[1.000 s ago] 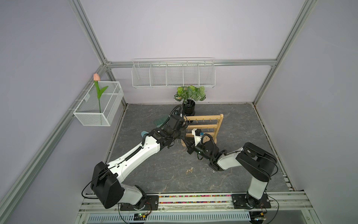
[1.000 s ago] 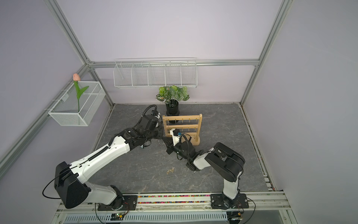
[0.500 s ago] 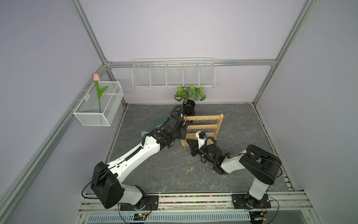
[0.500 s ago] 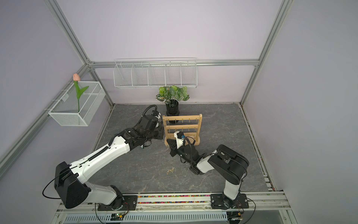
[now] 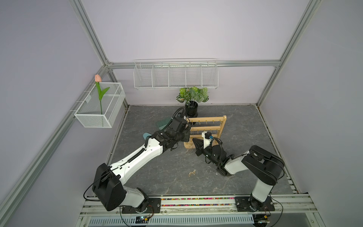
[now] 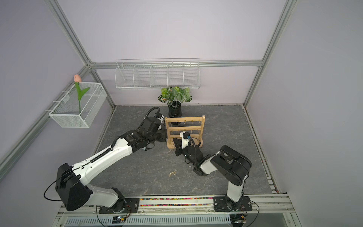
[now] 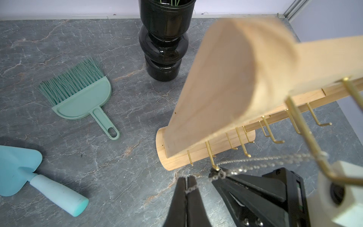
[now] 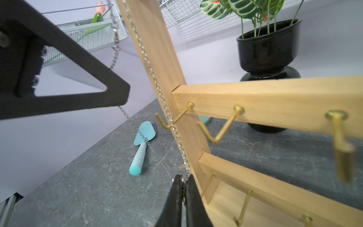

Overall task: Hang the necklace on the jewelry display stand
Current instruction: Hang the necklace on the stand.

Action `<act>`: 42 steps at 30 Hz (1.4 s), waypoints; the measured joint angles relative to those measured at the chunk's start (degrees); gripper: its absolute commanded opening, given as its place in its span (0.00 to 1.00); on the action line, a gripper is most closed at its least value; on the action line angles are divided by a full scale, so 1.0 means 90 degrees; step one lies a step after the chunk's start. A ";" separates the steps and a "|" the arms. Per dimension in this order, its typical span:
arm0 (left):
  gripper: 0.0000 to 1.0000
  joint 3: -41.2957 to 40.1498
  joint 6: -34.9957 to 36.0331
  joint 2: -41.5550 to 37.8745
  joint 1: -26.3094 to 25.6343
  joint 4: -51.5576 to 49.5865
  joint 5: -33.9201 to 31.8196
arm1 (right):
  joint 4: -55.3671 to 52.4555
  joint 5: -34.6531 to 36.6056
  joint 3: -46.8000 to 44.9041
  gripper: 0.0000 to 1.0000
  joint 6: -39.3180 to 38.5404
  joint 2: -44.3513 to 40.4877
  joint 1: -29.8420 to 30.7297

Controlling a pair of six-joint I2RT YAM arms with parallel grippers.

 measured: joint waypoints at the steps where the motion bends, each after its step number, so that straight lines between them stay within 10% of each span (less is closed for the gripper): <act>1: 0.00 0.0000 -0.0002 0.0010 0.0000 0.0012 0.0000 | 0.0002 0.0000 0.0000 0.09 0.0000 0.0044 -0.0019; 42: 0.00 -0.0017 -0.0121 0.0209 0.0000 0.0299 -0.0124 | 0.0112 0.0075 0.0389 0.24 0.0005 0.0724 -0.0126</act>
